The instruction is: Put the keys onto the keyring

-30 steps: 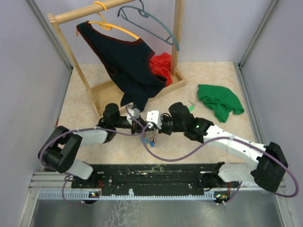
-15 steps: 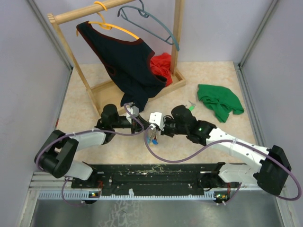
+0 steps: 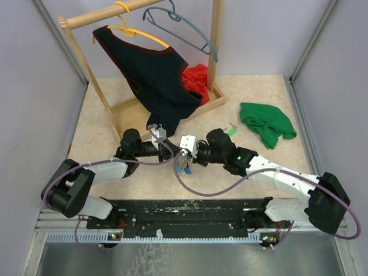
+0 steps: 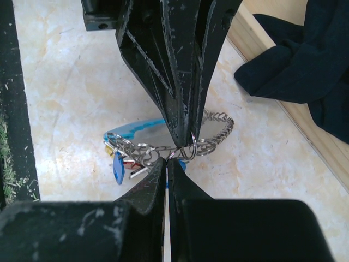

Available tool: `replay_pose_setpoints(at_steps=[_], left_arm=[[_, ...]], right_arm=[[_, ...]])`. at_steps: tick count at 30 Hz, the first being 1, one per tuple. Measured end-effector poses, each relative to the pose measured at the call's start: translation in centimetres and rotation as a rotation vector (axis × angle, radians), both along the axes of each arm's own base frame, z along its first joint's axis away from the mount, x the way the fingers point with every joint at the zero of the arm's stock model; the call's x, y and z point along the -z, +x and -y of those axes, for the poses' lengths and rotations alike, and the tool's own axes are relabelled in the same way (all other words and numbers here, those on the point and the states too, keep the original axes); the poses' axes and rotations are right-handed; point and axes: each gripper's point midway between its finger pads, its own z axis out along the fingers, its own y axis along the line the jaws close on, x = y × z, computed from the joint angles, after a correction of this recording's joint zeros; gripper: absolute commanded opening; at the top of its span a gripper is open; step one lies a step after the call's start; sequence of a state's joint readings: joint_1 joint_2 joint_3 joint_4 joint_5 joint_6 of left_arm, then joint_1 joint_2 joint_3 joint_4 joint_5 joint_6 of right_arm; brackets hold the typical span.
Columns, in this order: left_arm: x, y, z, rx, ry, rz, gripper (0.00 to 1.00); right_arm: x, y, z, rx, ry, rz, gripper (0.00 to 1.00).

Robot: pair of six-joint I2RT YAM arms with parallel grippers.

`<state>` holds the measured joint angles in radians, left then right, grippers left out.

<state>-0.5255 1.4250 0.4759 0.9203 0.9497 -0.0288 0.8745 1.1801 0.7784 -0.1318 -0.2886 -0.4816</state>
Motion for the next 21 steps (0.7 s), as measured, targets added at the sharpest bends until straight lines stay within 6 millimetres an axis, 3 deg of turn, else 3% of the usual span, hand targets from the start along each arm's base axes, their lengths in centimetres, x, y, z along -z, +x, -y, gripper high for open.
replay_pose_setpoints(at_steps=[14, 21], left_arm=[[-0.12, 0.07, -0.17, -0.020, -0.004, 0.001, 0.00], [-0.46, 0.10, -0.20, -0.023, -0.012, 0.014, 0.00]], right_arm=[[0.88, 0.92, 0.47, 0.095, 0.066, 0.024, 0.00], [0.92, 1.01, 0.31, 0.104, 0.091, 0.024, 0.14]])
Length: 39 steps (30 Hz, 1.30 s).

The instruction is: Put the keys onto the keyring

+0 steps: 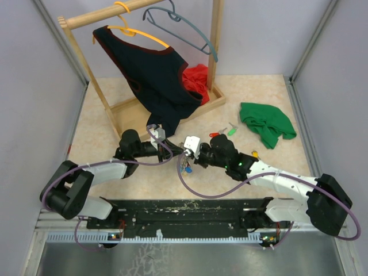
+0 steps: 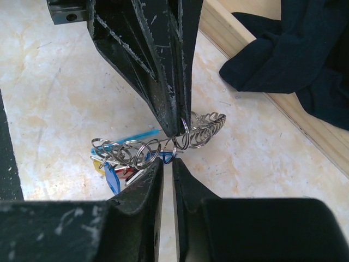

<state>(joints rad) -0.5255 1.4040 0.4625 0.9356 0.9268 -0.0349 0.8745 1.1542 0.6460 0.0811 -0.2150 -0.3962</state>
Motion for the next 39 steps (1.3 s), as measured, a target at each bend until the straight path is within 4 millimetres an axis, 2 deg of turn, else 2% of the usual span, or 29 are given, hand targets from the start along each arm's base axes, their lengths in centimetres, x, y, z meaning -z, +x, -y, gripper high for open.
replay_pose_setpoints(at_steps=[6, 14, 17, 22, 30, 34, 39], left_arm=[[-0.2, 0.0, 0.0, 0.001, -0.005, 0.001, 0.00], [-0.4, -0.1, 0.0, 0.004, -0.012, 0.004, 0.00], [-0.5, -0.1, 0.1, 0.007, -0.016, 0.010, 0.00], [-0.6, -0.2, 0.1, 0.010, -0.017, 0.010, 0.00], [-1.0, -0.2, -0.2, -0.008, -0.026, 0.029, 0.26], [-1.5, 0.0, -0.3, -0.024, -0.033, 0.059, 0.33], [-1.4, 0.2, -0.4, -0.030, -0.030, 0.073, 0.37]], right_arm=[[0.2, -0.1, -0.1, -0.005, 0.007, 0.001, 0.16], [-0.5, 0.1, -0.5, -0.008, 0.039, 0.021, 0.17], [-0.7, 0.2, -0.6, -0.008, 0.046, 0.026, 0.14], [-0.8, 0.3, -0.6, -0.004, 0.048, 0.030, 0.00], [-0.2, 0.2, -0.1, -0.008, 0.004, 0.031, 0.00], [-0.2, 0.2, 0.3, -0.016, -0.050, 0.030, 0.00], [-1.9, 0.4, 0.3, -0.040, -0.089, 0.053, 0.00]])
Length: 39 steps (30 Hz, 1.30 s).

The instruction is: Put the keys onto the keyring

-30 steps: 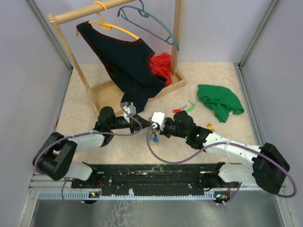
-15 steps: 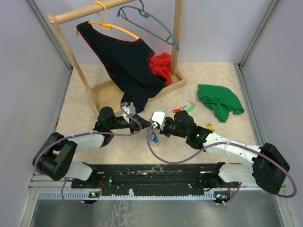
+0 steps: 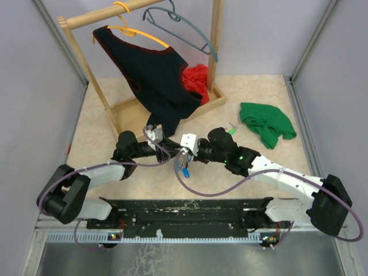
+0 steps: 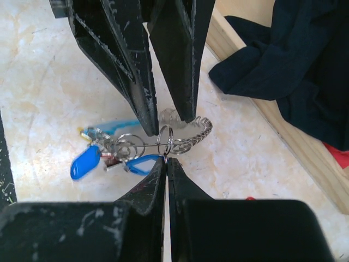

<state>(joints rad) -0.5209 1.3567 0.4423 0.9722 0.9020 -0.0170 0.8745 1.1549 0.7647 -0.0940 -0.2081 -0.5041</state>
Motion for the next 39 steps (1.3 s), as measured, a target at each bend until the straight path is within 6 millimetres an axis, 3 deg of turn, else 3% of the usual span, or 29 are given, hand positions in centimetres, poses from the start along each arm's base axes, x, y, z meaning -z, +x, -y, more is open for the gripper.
replay_pose_setpoints(at_steps=[6, 20, 29, 34, 39], left_arm=[[0.3, -0.3, 0.0, 0.019, 0.010, 0.015, 0.39], [1.4, -1.2, 0.5, 0.124, 0.050, -0.007, 0.36], [1.7, -1.9, 0.8, 0.195, 0.059, -0.028, 0.23], [1.7, -2.0, 0.9, 0.212, 0.064, -0.040, 0.01], [1.8, -2.0, 0.9, 0.211, 0.068, -0.044, 0.00]], right_arm=[[-1.1, -0.1, 0.0, -0.033, -0.038, 0.009, 0.00], [0.0, -1.2, -0.1, -0.101, -0.104, -0.032, 0.00], [-0.2, -1.4, -0.3, -0.119, -0.114, -0.036, 0.00], [0.0, -1.6, -0.3, -0.124, -0.121, -0.042, 0.00], [0.1, -1.7, -0.2, -0.125, -0.126, -0.046, 0.00]])
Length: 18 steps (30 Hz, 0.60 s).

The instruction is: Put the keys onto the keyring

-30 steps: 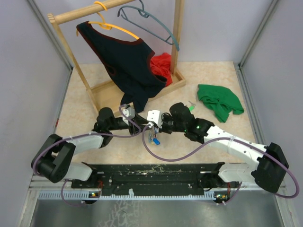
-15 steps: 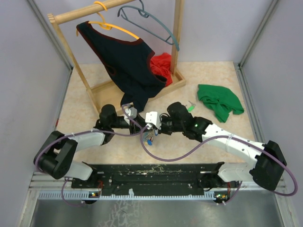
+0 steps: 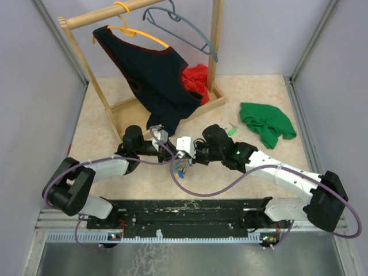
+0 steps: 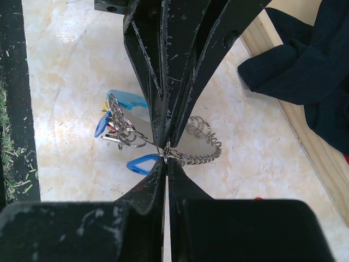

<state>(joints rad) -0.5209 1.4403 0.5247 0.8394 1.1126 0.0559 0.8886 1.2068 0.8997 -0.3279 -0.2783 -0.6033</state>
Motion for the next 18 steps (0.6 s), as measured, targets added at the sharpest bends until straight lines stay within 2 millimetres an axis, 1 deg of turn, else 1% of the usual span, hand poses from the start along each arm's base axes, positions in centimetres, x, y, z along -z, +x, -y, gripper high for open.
replay_pose_setpoints(at_steps=[12, 18], left_arm=[[-0.48, 0.67, -0.08, -0.051, 0.000, 0.010, 0.00], [-0.48, 0.88, -0.25, -0.080, 0.004, -0.001, 0.00]], right_arm=[[-0.13, 0.18, 0.17, 0.023, 0.002, 0.010, 0.00], [0.66, 0.06, 0.30, 0.037, 0.010, -0.001, 0.00]])
